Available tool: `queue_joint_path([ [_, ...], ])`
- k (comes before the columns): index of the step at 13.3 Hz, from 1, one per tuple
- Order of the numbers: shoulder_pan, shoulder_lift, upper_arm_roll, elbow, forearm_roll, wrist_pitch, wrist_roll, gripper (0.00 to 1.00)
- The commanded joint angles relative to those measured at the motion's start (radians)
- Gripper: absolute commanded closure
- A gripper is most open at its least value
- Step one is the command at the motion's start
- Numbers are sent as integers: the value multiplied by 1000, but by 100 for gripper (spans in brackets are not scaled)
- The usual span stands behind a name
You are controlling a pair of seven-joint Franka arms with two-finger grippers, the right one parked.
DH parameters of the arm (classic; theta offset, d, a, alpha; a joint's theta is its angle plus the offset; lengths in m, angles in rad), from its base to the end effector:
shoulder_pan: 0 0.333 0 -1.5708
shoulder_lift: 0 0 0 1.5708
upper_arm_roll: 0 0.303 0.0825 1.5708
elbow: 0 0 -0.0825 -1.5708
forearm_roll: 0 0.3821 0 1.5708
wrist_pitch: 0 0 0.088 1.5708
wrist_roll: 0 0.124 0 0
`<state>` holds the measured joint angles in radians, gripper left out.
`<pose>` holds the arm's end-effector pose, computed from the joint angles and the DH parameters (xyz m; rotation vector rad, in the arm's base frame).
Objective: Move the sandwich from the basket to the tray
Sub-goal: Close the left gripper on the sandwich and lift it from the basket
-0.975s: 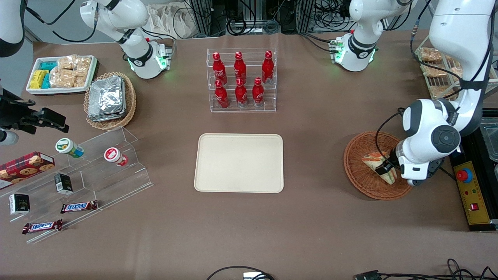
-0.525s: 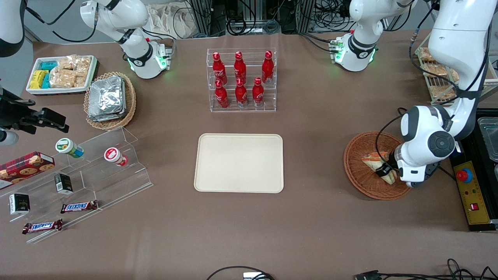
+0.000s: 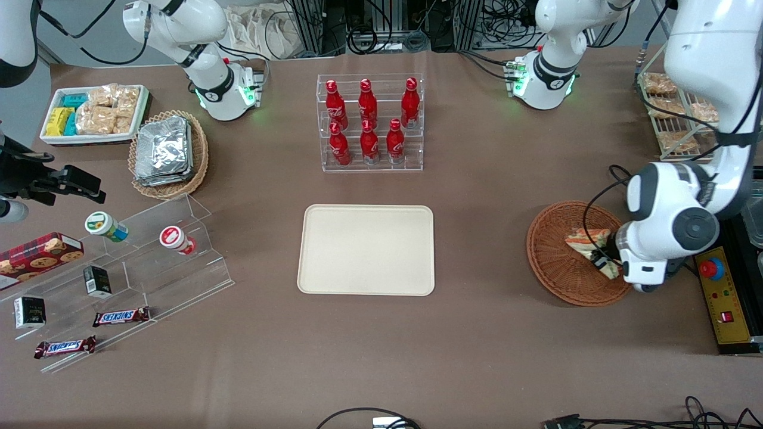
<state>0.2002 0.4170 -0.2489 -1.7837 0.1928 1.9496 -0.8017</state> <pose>0.6115 -0.0063 0.2831 -2.8058 -0.9751 0.2768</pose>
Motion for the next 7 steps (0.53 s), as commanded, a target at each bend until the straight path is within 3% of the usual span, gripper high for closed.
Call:
queue_joint_path([
  [1,-108,52,-24,279,2,-263,4,100],
  [3,-204,86,-61,386,-1,-349,9,100],
  [7,-336,183,-125,455,-24,-325,205,100],
])
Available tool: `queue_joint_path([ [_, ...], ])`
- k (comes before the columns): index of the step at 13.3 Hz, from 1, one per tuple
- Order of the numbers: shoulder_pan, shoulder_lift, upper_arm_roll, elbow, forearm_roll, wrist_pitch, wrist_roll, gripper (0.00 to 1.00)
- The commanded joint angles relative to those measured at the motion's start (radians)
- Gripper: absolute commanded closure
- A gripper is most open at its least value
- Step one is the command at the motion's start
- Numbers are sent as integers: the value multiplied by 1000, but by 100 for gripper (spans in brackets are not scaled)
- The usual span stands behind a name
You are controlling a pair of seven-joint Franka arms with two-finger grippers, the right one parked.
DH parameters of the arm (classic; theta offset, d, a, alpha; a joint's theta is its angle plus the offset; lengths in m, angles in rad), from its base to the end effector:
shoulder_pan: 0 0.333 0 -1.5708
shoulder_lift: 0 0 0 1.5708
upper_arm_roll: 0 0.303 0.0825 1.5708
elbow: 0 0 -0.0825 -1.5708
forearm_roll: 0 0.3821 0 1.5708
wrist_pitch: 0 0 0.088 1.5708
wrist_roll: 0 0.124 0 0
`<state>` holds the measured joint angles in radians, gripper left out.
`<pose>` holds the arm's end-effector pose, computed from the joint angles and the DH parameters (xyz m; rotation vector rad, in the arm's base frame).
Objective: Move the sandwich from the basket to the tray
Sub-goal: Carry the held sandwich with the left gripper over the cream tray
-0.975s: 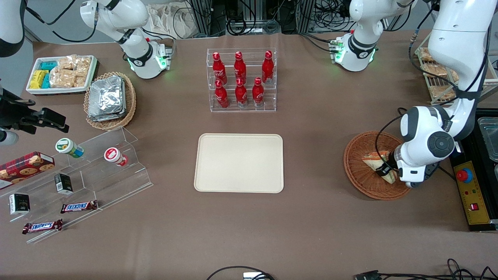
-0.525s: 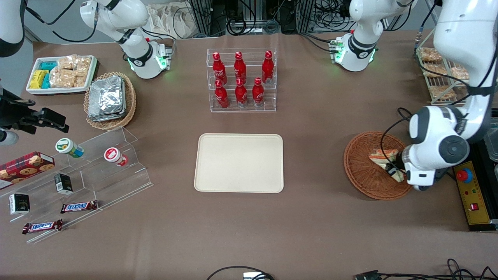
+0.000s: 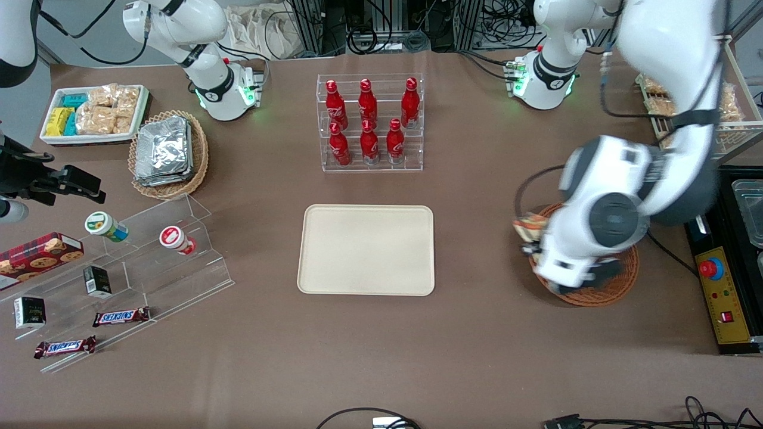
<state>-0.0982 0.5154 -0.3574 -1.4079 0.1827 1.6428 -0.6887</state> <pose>0.6145 -0.2374 0.3736 -2.9720 -0.3257 0.3117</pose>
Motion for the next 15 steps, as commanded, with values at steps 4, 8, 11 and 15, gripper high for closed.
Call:
queue_joint_path([
  [4,-159,178,-35,124,-69,116,89,99],
  [8,-236,248,-34,113,-115,232,80,99],
  [11,-244,304,-31,113,-104,253,92,94],
  [15,-248,348,-31,113,-31,331,103,92],
])
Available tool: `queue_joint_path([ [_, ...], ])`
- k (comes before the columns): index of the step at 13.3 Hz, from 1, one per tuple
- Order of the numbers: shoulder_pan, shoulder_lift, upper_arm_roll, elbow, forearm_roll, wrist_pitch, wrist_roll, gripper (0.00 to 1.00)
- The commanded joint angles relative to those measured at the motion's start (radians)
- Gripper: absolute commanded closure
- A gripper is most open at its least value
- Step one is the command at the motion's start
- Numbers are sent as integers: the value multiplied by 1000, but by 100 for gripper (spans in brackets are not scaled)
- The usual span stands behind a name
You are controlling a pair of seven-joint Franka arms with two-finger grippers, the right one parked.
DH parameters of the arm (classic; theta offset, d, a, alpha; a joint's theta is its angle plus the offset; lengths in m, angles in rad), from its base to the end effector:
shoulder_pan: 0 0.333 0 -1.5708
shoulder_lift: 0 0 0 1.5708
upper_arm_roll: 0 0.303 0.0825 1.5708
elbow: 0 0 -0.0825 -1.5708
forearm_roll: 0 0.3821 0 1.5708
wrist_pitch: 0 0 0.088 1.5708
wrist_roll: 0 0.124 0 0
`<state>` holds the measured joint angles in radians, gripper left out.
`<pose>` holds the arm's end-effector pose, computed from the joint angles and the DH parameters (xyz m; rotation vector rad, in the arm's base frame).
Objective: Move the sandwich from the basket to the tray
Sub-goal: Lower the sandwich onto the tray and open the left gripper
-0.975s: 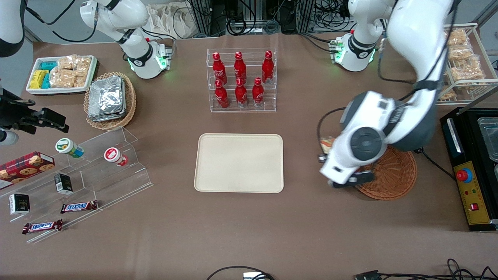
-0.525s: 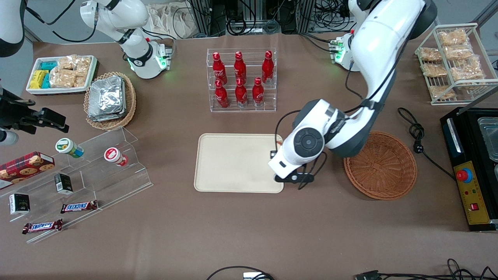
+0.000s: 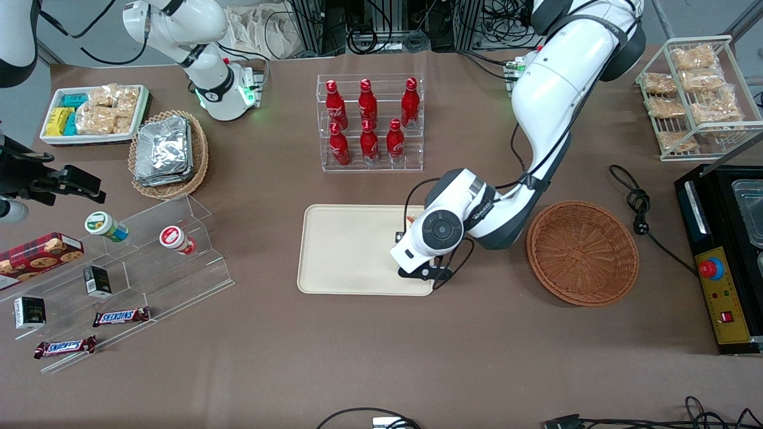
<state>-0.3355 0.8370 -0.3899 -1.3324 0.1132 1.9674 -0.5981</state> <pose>0.5699 -0.4227 0.2185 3.0533 -0.1241 -0.3554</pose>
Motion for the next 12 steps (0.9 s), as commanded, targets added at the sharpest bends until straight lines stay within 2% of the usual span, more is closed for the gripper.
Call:
queue_joint_path([
  [1,-20,34,2,38,45,22,11,91],
  [6,-22,33,2,39,45,54,12,71],
  [7,-22,28,2,41,46,56,8,16],
  [8,-19,22,2,39,46,54,7,0],
  [12,-7,-21,3,41,45,48,1,0],
])
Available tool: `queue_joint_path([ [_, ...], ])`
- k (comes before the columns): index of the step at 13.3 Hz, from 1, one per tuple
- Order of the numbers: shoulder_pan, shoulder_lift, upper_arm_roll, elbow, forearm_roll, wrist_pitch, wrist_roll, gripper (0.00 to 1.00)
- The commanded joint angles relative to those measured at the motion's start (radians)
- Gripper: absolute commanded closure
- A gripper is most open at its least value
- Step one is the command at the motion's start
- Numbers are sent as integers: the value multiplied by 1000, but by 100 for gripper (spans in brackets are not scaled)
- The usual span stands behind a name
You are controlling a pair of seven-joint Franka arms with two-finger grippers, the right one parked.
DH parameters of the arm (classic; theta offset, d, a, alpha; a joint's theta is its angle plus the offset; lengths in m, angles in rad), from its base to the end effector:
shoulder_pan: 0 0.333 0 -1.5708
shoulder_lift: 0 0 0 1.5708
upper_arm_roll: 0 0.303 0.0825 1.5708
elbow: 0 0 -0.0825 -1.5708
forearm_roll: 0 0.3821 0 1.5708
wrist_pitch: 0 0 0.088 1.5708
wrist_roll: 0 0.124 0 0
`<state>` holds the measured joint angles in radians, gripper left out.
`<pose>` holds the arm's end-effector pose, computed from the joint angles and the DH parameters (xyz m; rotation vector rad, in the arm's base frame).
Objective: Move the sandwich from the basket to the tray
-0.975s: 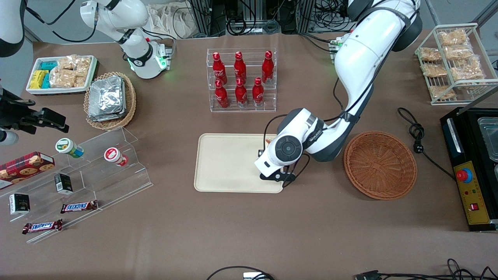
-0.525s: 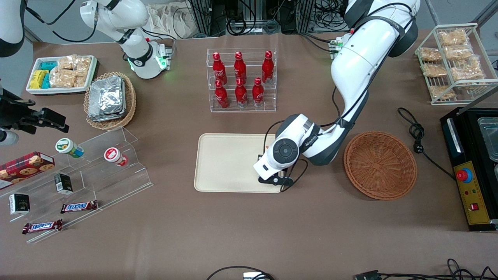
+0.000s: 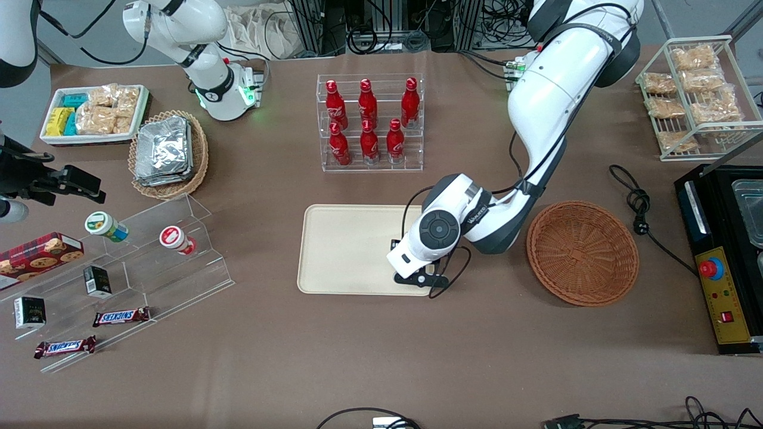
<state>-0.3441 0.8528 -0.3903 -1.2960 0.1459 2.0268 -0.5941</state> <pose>0.5831 -0.4314 0.2270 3.0366 -0.1451 -0.2302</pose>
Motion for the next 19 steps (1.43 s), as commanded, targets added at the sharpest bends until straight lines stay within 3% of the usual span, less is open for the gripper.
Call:
queue_joint_path([
  [1,13,-55,4,3,14,-16,-3,0],
  [4,54,-165,5,-67,15,-49,-10,0],
  [8,198,-530,-1,-545,12,67,51,0],
  [10,273,-671,1,-690,0,112,118,0],
  [12,362,-719,1,-654,-6,-18,265,0],
  [15,514,-742,4,-531,-133,-211,313,0],
  [19,583,-704,8,-278,-143,-485,323,0],
])
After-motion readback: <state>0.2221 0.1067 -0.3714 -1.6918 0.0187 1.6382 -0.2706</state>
